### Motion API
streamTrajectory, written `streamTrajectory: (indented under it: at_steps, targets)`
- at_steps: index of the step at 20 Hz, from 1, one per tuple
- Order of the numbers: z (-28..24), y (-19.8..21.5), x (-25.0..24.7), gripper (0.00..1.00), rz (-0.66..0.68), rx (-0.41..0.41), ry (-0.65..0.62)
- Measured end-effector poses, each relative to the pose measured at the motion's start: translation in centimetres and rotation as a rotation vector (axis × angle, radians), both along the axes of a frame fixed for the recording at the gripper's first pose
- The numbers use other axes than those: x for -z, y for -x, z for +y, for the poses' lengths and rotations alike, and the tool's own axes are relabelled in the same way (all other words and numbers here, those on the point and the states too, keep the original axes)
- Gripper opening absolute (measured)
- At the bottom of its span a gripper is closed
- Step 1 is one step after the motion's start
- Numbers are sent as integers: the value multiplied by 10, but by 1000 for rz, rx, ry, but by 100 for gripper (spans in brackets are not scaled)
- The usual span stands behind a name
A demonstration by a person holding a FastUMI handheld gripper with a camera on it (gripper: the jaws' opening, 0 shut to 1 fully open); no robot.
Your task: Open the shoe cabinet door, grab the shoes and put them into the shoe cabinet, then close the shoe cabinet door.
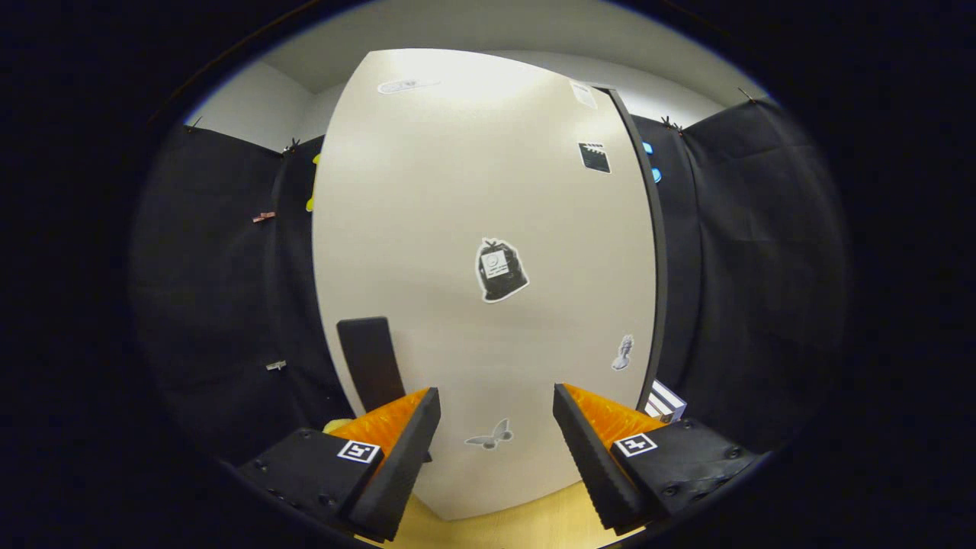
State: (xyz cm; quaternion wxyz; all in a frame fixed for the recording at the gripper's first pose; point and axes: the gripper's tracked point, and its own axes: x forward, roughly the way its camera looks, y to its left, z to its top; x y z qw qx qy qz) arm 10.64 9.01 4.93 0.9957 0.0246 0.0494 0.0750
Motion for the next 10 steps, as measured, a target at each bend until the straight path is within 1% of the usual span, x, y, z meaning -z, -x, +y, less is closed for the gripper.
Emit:
streamTrajectory:
  at_steps: [1,3,6,10]
  targets:
    - [-1,3,1,95,-6,17,9]
    - [2,6,-2,91,-22,41,-3]
    - [2,11,1,91,-21,45,-37]
    - [-3,11,6,92,-15,47,-37]
